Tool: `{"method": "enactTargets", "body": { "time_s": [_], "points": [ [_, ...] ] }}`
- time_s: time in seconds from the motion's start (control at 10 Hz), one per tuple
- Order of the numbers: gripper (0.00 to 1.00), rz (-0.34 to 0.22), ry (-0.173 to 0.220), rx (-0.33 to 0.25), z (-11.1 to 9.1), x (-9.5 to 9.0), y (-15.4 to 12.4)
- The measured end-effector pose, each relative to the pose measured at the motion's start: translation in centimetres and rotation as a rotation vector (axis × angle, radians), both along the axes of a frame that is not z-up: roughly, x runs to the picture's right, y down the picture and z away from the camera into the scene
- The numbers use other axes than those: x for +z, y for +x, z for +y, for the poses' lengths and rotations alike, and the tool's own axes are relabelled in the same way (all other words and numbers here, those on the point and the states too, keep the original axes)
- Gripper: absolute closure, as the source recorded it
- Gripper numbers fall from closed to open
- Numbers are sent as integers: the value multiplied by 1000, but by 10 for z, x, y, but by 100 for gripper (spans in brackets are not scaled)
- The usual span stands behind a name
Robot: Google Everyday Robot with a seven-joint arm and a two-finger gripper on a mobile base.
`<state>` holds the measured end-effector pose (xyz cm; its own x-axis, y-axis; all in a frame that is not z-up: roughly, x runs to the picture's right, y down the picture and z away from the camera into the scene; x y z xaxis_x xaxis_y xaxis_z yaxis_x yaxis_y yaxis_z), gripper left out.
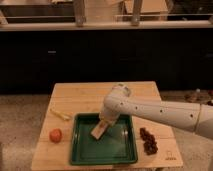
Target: Wipe tray with eraser
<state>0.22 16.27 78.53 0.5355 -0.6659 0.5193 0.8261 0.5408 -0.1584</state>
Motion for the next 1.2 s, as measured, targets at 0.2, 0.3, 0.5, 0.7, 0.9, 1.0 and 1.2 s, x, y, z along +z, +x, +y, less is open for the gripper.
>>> {"method": "enactTargets", "body": {
  "time_s": [0.2,0.3,0.5,0.7,0.9,1.0,1.2],
  "points": [
    [100,14,-14,-23,5,4,-5],
    [100,23,-18,-31,7,7,-6],
    [100,49,-15,-34,13,9,-7],
    [100,70,-16,-26,21,13,-6],
    [100,89,-21,-21,29,17,-4],
    [100,97,-26,-21,34,20,-4],
    [100,96,-34,-26,40,23,-7]
  ]
}}
